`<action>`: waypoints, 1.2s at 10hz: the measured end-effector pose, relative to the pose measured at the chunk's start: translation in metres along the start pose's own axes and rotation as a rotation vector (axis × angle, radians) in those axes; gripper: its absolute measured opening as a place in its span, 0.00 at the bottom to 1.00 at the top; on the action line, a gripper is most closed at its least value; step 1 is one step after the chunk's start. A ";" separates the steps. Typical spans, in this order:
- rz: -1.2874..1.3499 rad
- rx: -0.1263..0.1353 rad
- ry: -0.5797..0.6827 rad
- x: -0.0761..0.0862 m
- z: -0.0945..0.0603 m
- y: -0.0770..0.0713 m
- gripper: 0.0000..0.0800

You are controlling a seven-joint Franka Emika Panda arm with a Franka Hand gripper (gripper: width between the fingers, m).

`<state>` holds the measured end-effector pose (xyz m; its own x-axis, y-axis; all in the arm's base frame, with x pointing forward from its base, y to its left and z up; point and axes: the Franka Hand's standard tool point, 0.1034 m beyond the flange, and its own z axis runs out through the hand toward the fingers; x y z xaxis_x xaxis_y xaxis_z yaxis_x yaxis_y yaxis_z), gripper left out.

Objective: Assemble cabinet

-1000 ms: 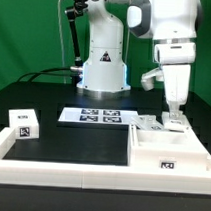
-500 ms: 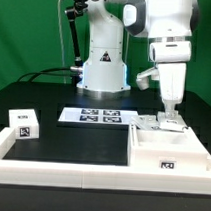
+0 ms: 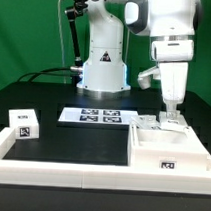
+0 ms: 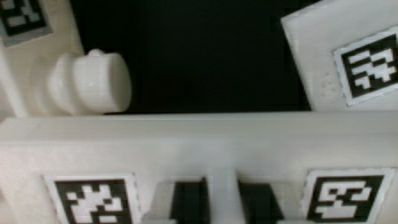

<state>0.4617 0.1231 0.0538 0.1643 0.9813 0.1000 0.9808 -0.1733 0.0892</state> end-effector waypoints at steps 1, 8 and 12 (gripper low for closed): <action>0.003 0.003 -0.001 0.000 0.002 0.002 0.09; -0.004 0.026 -0.020 -0.002 0.003 0.020 0.09; -0.005 0.056 -0.041 -0.002 0.003 0.046 0.09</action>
Offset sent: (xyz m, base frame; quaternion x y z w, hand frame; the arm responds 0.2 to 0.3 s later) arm 0.0000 0.0000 0.0000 0.0000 0.0000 0.0000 1.0000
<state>0.5068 0.1135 0.0547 0.1620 0.9850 0.0589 0.9858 -0.1642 0.0344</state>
